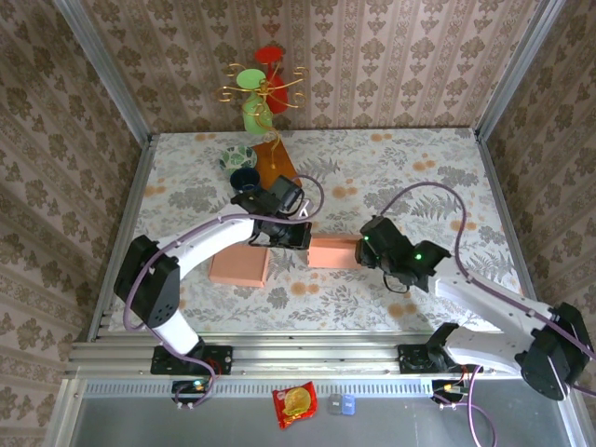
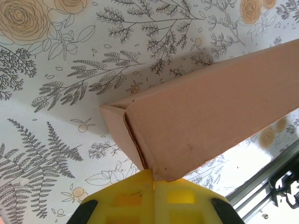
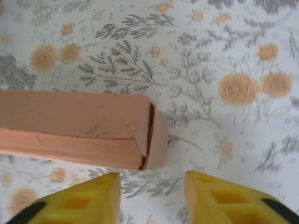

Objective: Fold the paper box

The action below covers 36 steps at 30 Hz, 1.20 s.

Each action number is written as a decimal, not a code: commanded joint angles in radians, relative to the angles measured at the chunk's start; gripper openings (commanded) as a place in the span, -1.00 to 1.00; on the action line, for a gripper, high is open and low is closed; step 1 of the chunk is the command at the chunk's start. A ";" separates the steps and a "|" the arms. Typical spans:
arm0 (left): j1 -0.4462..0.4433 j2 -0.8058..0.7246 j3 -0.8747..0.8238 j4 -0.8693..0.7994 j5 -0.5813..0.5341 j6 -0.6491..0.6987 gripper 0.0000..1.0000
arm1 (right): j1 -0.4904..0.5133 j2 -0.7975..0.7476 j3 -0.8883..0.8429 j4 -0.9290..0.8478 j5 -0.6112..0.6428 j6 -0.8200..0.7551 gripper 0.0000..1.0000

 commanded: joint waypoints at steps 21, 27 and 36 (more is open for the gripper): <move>-0.051 -0.031 -0.048 0.021 -0.089 0.003 -0.92 | -0.257 -0.181 -0.292 0.419 -0.453 0.883 0.38; -0.053 -0.031 -0.046 0.020 -0.091 0.001 -0.90 | -0.257 -0.130 -0.291 0.466 -0.460 0.890 0.30; -0.054 -0.035 -0.041 0.016 -0.091 -0.001 -0.81 | -0.257 -0.084 -0.309 0.445 -0.467 0.888 0.09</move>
